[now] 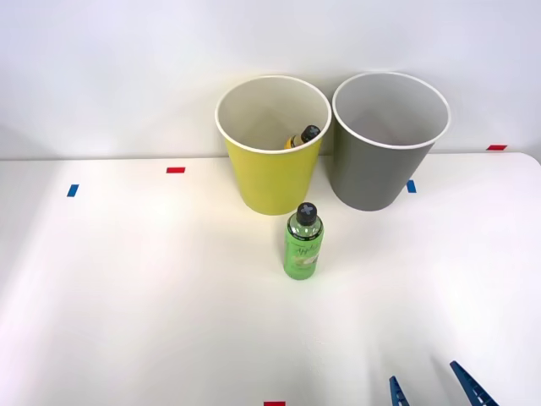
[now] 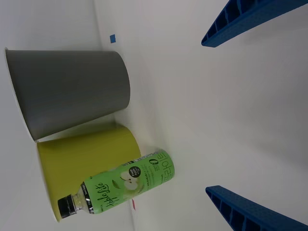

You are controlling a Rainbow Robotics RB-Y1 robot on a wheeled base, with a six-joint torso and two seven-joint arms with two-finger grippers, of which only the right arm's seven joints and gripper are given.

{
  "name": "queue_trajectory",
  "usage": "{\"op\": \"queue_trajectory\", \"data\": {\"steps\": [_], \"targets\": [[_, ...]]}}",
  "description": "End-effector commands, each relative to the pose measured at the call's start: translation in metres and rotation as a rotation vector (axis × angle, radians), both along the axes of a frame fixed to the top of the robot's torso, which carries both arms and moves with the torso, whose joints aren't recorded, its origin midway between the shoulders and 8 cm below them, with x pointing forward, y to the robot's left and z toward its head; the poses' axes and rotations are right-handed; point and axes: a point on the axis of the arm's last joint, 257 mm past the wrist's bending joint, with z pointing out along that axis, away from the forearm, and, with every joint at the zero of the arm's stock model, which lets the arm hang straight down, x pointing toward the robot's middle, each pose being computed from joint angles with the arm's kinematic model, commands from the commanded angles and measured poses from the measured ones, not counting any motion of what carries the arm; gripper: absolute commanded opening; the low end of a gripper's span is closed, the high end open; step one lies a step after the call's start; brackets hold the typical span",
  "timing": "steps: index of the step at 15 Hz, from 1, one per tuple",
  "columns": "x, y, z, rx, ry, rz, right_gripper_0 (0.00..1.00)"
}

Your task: Put cans in the gray bin, plastic bottles in the light green bin

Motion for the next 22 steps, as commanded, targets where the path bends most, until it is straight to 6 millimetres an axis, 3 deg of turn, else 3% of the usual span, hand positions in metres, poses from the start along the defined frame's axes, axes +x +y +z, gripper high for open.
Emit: {"op": "queue_trajectory", "data": {"steps": [1,22], "targets": [[0.0000,0.0000,0.0000,0.000,0.000,0.000,1.00],[0.0000,0.0000,0.0000,0.000,0.000,0.000,1.00]]}}
